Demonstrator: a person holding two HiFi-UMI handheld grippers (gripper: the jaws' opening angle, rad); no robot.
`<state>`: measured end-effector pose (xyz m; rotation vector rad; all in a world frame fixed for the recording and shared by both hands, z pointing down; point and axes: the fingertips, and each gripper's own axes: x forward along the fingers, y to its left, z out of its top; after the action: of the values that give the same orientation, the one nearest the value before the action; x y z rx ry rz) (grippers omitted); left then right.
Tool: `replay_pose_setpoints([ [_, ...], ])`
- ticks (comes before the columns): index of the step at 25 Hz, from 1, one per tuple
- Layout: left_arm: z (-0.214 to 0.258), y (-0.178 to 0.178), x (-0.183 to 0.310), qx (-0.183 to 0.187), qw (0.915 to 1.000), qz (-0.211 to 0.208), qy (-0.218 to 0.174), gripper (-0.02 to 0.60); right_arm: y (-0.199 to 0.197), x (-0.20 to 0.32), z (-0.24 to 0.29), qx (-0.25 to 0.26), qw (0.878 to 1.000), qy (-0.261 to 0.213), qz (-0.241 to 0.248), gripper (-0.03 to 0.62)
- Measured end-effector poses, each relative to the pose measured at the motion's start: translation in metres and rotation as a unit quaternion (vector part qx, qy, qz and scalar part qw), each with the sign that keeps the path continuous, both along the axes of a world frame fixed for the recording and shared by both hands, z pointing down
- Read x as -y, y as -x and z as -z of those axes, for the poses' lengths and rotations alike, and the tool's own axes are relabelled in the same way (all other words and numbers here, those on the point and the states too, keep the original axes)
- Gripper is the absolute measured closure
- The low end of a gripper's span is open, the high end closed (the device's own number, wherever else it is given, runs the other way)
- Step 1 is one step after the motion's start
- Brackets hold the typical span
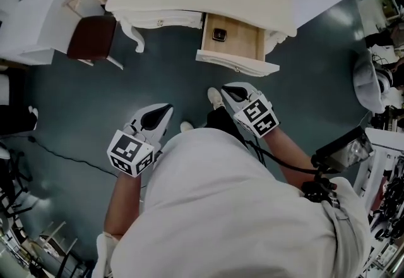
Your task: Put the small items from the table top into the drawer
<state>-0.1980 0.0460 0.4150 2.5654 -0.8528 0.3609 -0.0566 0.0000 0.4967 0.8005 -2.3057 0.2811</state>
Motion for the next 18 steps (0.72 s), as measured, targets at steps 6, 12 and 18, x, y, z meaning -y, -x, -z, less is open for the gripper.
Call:
replay_pose_setpoints([
  [6, -0.007, -0.007, -0.003, 0.008, 0.9998, -0.016, 0.003, 0.581, 0.007, -0.005, 0.006, 0.009, 1.000, -0.008, 0.005, 0.594],
  [12, -0.014, 0.001, -0.013, 0.009, 0.9999, -0.008, 0.006, 0.581, 0.018, -0.013, 0.006, 0.011, 1.000, -0.011, 0.016, 0.594],
  [18, -0.016, 0.007, -0.021, 0.009, 0.9999, 0.005, 0.007, 0.581, 0.030, -0.016, 0.007, 0.013, 0.999, -0.015, 0.034, 0.594],
])
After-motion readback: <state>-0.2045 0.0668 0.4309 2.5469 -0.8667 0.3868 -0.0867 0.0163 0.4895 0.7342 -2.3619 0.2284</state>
